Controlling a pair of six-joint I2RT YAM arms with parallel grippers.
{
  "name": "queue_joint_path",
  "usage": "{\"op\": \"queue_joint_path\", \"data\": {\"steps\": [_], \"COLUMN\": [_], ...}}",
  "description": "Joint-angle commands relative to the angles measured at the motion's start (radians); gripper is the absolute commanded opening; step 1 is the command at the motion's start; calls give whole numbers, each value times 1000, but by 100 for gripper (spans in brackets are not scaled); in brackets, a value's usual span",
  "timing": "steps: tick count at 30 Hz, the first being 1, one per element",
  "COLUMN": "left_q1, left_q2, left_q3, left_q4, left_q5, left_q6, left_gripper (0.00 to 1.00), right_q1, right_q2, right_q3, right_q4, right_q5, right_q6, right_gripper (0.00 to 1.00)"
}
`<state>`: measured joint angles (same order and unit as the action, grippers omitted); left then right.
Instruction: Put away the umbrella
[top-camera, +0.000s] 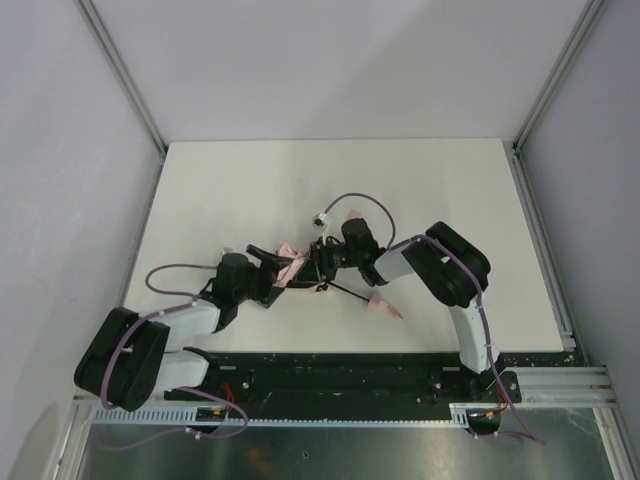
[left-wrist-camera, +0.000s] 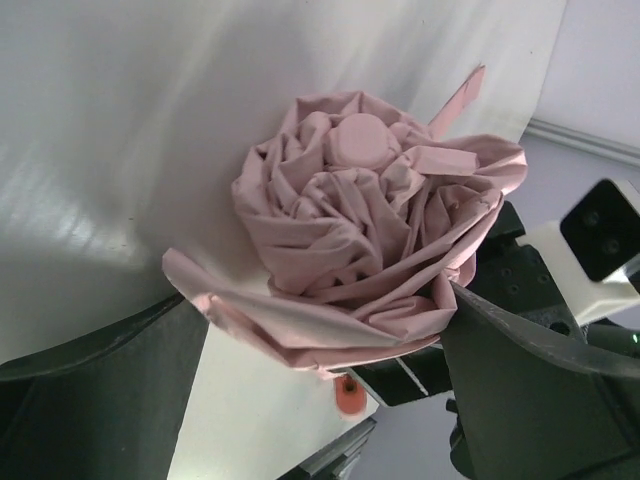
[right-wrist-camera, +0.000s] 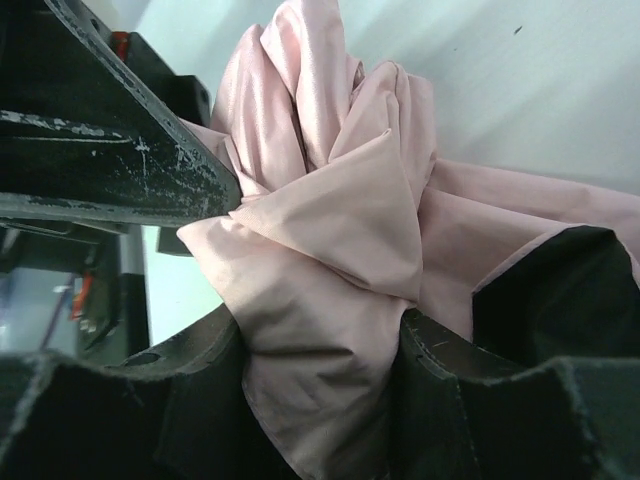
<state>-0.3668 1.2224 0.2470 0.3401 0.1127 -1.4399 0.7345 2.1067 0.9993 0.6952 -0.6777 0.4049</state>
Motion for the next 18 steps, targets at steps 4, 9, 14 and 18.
{"op": "queue_joint_path", "data": {"steps": [4,9,14,18], "left_q1": [-55,-62,-80,-83], "left_q2": [105,182,269,312], "left_q3": [-24,-26,9,2], "left_q4": [-78,-82,-76,-44], "left_q5": [-58,-106,-191,-204], "left_q6": [-9,3,33,52], "left_gripper": [96,88,73,55], "right_q1": [-21,-31,-31,-28], "right_q2": [152,169,181,173], "right_q3": [-50,-47,-36,-21], "right_q4": [75,197,234,202], "right_q5": [-227,-286,-315,-323], "right_q6": [251,359,395,386], "right_gripper": [0,0,0,0]}}
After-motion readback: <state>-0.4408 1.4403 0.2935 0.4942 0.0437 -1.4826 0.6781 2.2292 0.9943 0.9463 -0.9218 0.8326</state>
